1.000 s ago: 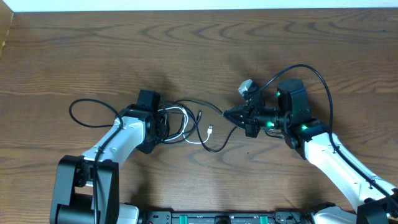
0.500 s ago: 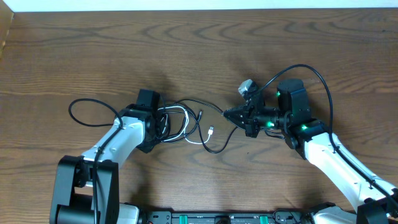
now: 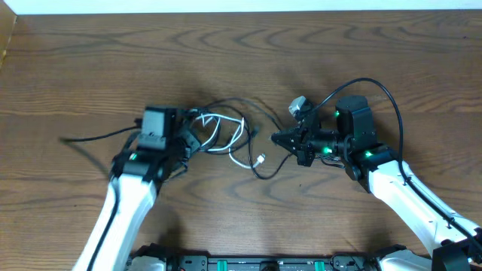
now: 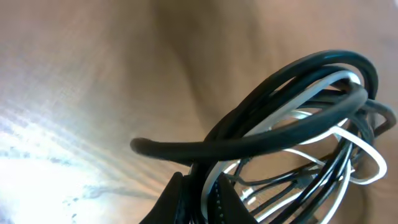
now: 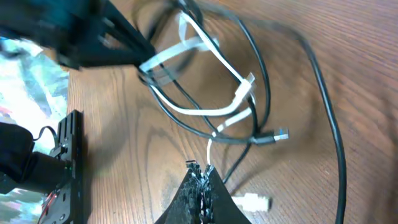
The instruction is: Untangle cables
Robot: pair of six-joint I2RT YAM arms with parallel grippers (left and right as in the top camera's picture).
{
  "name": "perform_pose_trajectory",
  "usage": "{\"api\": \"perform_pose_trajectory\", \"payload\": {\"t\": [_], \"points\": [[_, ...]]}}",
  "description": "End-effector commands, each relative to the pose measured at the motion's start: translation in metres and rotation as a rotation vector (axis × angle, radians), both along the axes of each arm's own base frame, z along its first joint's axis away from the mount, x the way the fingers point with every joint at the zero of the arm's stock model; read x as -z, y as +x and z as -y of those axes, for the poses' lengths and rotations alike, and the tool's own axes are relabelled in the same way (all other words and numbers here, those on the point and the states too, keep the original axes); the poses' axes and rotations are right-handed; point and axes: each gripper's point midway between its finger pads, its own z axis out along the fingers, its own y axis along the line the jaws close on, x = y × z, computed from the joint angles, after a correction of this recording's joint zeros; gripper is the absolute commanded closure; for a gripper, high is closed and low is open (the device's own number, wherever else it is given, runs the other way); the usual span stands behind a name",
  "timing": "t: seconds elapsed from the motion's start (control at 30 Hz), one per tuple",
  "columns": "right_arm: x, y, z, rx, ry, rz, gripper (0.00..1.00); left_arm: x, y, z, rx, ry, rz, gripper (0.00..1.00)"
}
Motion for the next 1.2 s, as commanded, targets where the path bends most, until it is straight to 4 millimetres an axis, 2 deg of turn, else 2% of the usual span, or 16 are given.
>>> {"api": "perform_pose_trajectory", "payload": {"t": [0.0, 0.13, 0.23, 0.6, 0.73, 0.8, 0.9, 1.17], "points": [[-0.003, 0.001, 0.0, 0.002, 0.007, -0.001, 0.99, -0.043, 0.0, 0.006, 0.108, 0.016, 0.165, 0.92], [-0.006, 0.0, -0.001, -0.001, 0.026, -0.012, 0.99, -0.075, -0.008, 0.004, 0.189, 0.074, 0.309, 0.92], [-0.017, -0.004, -0.006, -0.044, 0.075, 0.002, 0.99, -0.087, -0.012, 0.003, 0.308, 0.18, 0.39, 0.92], [-0.037, -0.008, -0.013, -0.088, 0.162, -0.008, 0.99, -0.072, -0.016, 0.003, 0.645, 0.456, 0.42, 0.92], [-0.05, -0.018, -0.021, -0.159, 0.21, 0.019, 0.87, -0.069, -0.017, 0.016, 0.776, 0.49, 0.453, 0.92], [-0.055, -0.02, -0.027, -0.172, 0.226, 0.026, 0.7, -0.07, -0.017, 0.03, 0.847, 0.472, 0.488, 0.92], [-0.064, -0.028, -0.038, -0.214, 0.247, 0.069, 0.59, -0.066, -0.018, 0.047, 0.967, 0.491, 0.524, 0.92], [-0.063, -0.029, -0.049, -0.199, 0.231, 0.096, 0.48, -0.051, -0.027, 0.077, 1.128, 0.492, 0.52, 0.92]]}}
